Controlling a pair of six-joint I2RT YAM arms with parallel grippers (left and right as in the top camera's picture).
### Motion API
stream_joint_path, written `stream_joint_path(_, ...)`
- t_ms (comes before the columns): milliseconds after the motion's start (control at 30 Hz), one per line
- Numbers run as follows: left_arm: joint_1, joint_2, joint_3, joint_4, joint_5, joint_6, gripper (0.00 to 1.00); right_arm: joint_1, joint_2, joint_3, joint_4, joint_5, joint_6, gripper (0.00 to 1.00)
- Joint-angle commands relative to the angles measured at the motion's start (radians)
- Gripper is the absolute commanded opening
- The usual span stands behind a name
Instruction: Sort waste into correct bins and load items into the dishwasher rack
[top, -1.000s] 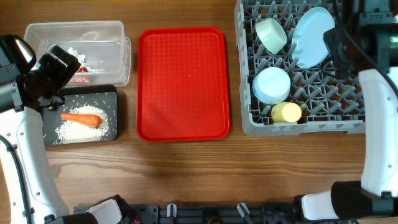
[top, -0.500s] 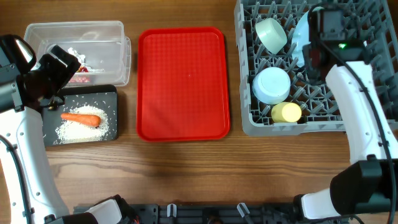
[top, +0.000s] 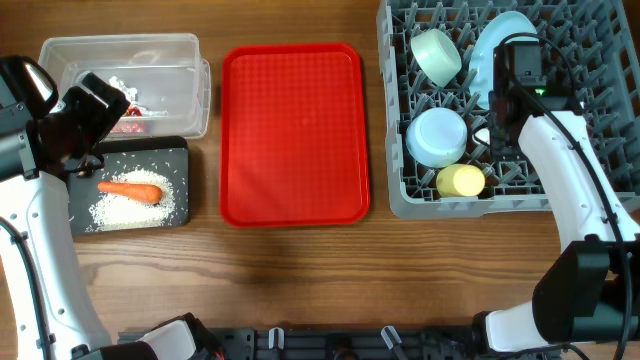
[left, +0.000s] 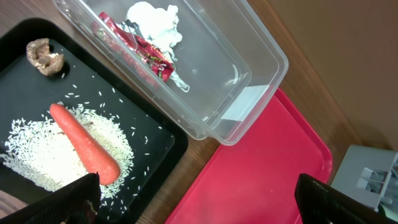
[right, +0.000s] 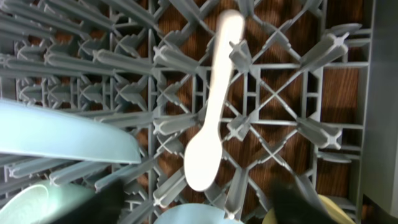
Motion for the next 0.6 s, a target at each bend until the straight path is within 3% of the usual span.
stream_joint_path(0, 0.006, 0.006, 0.001, 0.002, -0.002, -0.005, 1.00, -0.003, 0.003, -0.006, 0.002, 0.005, 0.003, 0.88)
stream_joint_path(167, 0.006, 0.006, 0.001, 0.002, -0.002, -0.005, 1.00, -0.003, -0.008, -0.003, 0.011, -0.003, -0.098, 0.87)
stream_joint_path(333, 0.006, 0.006, 0.001, 0.002, -0.002, -0.005, 1.00, 0.000, -0.108, -0.002, 0.068, -0.026, -0.330, 0.84)
stream_joint_path(433, 0.006, 0.006, 0.001, 0.002, -0.002, -0.005, 1.00, 0.010, -0.216, -0.002, 0.148, -0.117, -0.598, 0.84)
stream_joint_path(467, 0.006, 0.006, 0.001, 0.002, -0.002, -0.005, 1.00, 0.015, -0.267, -0.002, 0.177, -0.200, -0.747, 0.84)
stream_joint_path(533, 0.006, 0.006, 0.001, 0.002, -0.002, -0.005, 1.00, 0.019, -0.358, -0.002, 0.193, -0.384, -0.990, 1.00)
stream_joint_path(567, 0.006, 0.006, 0.001, 0.002, -0.002, -0.005, 1.00, 0.019, -0.405, -0.002, 0.187, -0.480, -1.099, 1.00)
